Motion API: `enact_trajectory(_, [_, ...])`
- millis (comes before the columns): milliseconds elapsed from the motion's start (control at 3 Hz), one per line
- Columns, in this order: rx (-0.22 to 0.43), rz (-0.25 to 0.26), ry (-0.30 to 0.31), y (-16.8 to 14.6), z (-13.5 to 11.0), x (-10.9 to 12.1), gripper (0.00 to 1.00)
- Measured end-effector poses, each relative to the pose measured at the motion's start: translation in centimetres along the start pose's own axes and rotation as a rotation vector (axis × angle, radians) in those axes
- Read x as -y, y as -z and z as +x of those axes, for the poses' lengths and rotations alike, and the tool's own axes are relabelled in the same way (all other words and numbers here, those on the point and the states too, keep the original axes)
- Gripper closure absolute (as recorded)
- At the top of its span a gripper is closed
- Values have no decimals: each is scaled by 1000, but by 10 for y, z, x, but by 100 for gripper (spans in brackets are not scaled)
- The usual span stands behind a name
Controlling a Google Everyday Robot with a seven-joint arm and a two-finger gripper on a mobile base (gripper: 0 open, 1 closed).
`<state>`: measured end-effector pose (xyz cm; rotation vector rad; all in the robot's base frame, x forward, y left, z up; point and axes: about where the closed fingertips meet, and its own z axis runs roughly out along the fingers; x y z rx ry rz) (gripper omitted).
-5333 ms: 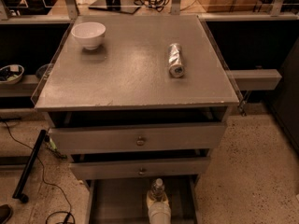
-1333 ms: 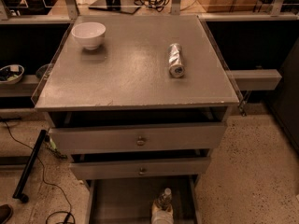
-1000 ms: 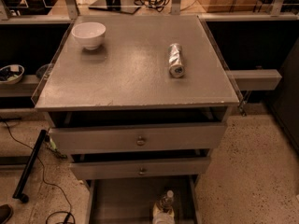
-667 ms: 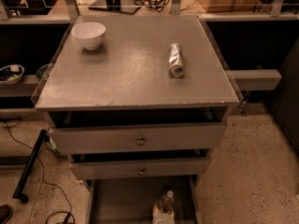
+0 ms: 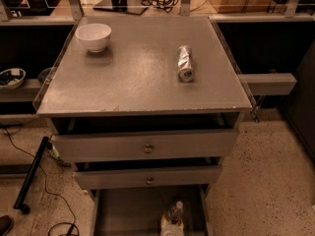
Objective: Place water bottle into bottom drawer
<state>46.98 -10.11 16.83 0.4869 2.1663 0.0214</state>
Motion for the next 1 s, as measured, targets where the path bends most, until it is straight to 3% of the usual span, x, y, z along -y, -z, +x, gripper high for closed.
enact_trajectory(667, [0,0,0,0,0,0,0])
enact_trajectory(1000, [0,0,0,0,0,0,0])
